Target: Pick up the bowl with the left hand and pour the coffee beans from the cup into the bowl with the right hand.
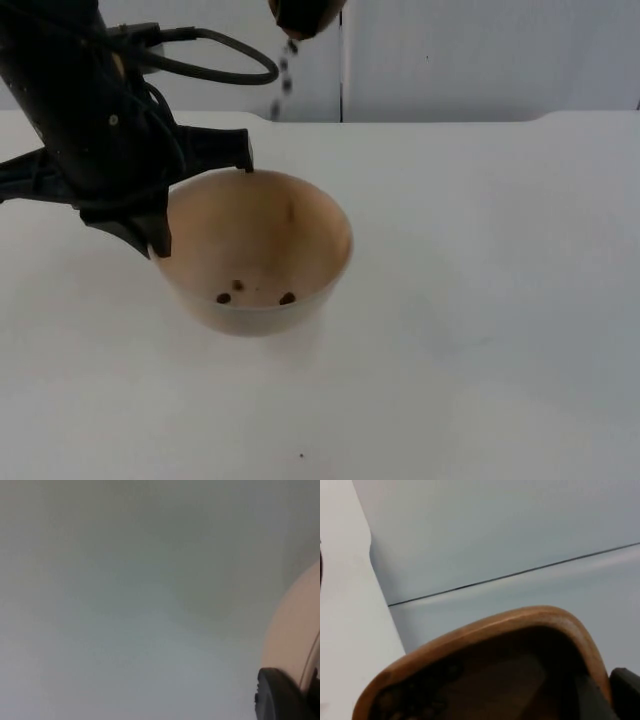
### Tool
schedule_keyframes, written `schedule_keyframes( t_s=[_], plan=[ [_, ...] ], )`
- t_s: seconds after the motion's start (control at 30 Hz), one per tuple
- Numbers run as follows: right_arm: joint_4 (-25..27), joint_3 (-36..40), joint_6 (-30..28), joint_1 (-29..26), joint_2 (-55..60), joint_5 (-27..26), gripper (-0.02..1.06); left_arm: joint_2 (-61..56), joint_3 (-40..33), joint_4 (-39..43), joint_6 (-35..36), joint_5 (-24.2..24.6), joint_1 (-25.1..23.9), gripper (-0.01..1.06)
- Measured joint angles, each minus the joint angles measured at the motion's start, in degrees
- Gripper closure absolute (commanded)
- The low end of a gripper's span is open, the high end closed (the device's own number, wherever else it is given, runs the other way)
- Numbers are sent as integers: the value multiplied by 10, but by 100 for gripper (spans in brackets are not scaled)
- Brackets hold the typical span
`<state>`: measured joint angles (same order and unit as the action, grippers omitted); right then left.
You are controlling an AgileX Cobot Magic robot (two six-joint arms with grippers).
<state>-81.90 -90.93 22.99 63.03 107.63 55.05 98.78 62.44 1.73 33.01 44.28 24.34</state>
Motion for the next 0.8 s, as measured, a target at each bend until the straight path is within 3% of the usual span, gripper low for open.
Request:
schedule_keyframes(
  t_s=[0.8],
  plan=[
    [-80, 0, -21, 24, 0, 6, 104, 0, 0, 0, 0, -3, 0, 105]
  ],
)
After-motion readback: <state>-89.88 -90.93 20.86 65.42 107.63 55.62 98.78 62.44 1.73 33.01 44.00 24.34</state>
